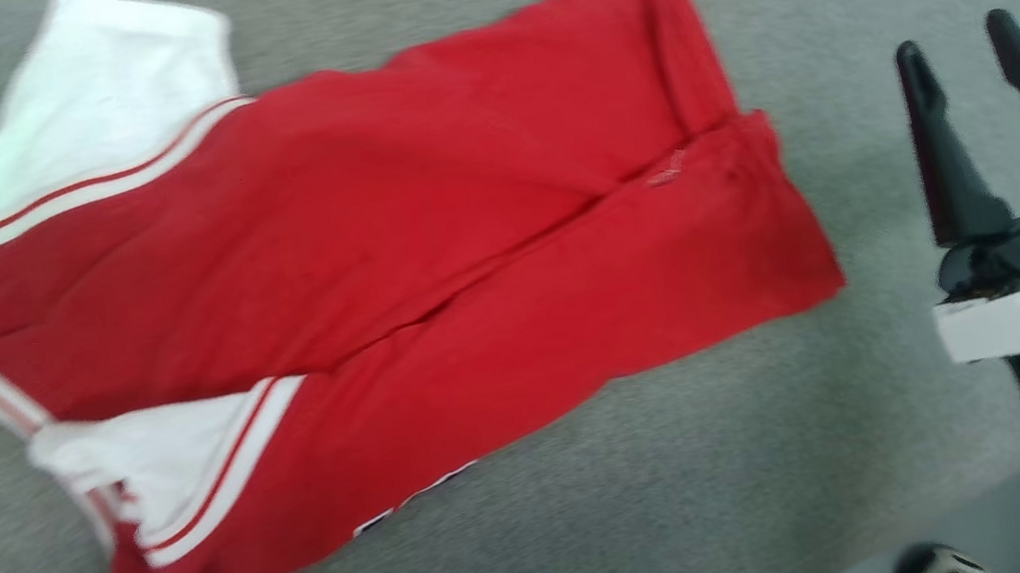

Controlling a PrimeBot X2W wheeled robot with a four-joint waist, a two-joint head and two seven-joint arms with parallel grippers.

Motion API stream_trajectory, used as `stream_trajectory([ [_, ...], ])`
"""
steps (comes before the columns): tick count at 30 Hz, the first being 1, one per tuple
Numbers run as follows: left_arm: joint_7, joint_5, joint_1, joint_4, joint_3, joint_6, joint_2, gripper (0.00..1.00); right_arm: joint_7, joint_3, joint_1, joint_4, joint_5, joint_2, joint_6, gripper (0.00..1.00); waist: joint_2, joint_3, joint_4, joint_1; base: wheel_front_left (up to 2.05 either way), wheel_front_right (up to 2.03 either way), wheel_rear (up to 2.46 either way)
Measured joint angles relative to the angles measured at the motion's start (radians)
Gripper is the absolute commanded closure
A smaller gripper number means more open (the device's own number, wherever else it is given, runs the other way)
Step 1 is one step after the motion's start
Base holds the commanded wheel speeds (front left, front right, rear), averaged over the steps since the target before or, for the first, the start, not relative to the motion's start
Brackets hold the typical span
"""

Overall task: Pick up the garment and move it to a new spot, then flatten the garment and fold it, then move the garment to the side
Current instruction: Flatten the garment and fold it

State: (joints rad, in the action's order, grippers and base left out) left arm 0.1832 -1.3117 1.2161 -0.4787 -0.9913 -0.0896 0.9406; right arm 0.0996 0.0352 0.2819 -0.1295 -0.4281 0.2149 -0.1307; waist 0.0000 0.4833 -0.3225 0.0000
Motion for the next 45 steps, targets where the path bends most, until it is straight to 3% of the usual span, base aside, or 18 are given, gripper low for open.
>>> stream_trajectory([
  [5, 0.299, -0.014, 0.1, -0.073, -0.063, -0.025, 0.001, 0.0, 0.042, 0.035, -0.001, 0.002, 0.0, 0.003, 0.0, 0.0, 0.0, 0.029, -0.069, 0.0, 0.0, 0.0, 0.0],
  [11, 0.633, -0.08, 0.204, -0.15, -0.098, -0.023, -0.013, 0.0, 0.053, 0.06, 0.006, 0.01, -0.001, 0.001, 0.0, 0.0, 0.0, 0.086, -0.117, -0.0001, 0.0, 0.0, 0.0],
  [13, 0.681, -0.084, 0.231, -0.151, -0.102, -0.024, -0.014, 0.0, 0.051, 0.062, 0.013, 0.01, -0.001, 0.003, 0.0, 0.0, 0.0, 0.099, -0.124, 0.0, 0.0, 0.0, 0.0],
  [14, 0.696, -0.09, 0.239, -0.151, -0.101, -0.025, -0.014, 0.11, 0.05, 0.063, 0.015, 0.01, -0.001, 0.003, 0.0, 0.0, 0.0, 0.105, -0.126, 0.0, 0.0, 0.0, 0.0],
  [15, 0.707, -0.101, 0.244, -0.151, -0.1, -0.025, -0.017, 0.29, 0.047, 0.065, 0.016, 0.01, -0.002, 0.004, 0.0, 0.0, 0.0, 0.111, -0.127, 0.0, 0.0, 0.0, 0.0],
  [16, 0.714, -0.103, 0.251, -0.151, -0.1, -0.025, -0.018, 0.29, 0.044, 0.068, 0.017, 0.01, -0.002, 0.006, 0.0, 0.0, 0.0, 0.116, -0.127, 0.0, 0.0, 0.0, 0.0],
  [17, 0.72, -0.105, 0.255, -0.15, -0.098, -0.025, -0.02, 1.0, 0.038, 0.073, 0.022, 0.011, -0.002, 0.01, 0.0, 0.0, 0.0, 0.12, -0.126, 0.0, 0.0, 0.0, 0.0],
  [21, 0.715, -0.113, 0.257, -0.141, -0.092, -0.031, -0.033, 1.0, -0.041, 0.117, 0.076, 0.022, -0.007, 0.046, 0.0, 0.0, 0.0, 0.132, -0.114, 0.0, 0.0, 0.0, 0.0],
  [31, 0.686, -0.092, 0.323, -0.068, -0.094, -0.038, -0.1, 1.0, -0.475, 0.259, 0.453, 0.12, -0.107, 0.229, 0.0, 0.0, 0.0, 0.19, -0.038, 0.0, 0.0, 0.0, 0.0],
  [38, 0.652, -0.091, 0.357, -0.025, -0.094, -0.038, -0.151, 1.0, -0.763, 0.369, 0.67, 0.268, -0.207, 0.276, 0.0, 0.0, 0.0, 0.231, 0.034, 0.0, 0.0, 0.0, 0.0],
  [45, 0.61, -0.102, 0.371, -0.004, -0.101, -0.041, -0.184, 1.0, -0.874, 0.36, 0.754, 0.363, -0.255, 0.293, 0.0, 0.0, 0.0, 0.257, 0.088, 0.0, 0.0, 0.0, 0.0],
])
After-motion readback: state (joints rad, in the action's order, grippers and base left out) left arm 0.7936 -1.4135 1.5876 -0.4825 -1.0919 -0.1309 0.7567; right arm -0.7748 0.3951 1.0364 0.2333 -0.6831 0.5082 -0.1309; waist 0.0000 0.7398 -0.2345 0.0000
